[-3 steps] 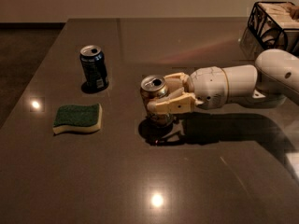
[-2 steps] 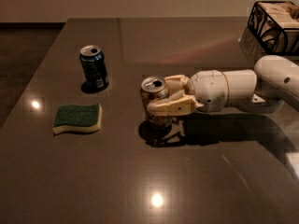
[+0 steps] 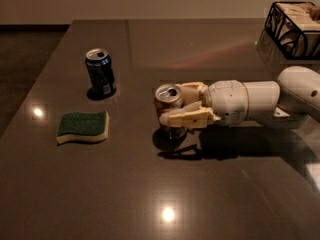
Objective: Place orange can upright
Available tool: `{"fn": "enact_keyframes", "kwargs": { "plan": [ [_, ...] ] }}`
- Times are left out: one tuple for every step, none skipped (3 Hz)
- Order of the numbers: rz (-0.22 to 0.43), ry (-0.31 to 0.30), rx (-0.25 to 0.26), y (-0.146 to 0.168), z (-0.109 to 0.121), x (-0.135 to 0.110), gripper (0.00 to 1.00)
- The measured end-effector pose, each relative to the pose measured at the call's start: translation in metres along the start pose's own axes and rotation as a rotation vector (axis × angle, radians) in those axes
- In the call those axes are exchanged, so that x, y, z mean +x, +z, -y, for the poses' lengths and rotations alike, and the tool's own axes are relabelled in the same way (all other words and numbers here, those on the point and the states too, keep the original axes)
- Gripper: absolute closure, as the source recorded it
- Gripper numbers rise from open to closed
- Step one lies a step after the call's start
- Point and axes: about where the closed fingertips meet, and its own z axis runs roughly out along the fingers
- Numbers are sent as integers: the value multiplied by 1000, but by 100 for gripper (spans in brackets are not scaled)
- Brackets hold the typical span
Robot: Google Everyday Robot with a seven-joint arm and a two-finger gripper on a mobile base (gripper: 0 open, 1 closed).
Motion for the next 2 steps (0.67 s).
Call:
{"fn": "enact_keyframes", "kwargs": {
  "plan": [
    [-4, -8, 10, -2, -2, 2, 0],
    [-4, -8, 10, -1, -2, 2, 0]
  ]
}}
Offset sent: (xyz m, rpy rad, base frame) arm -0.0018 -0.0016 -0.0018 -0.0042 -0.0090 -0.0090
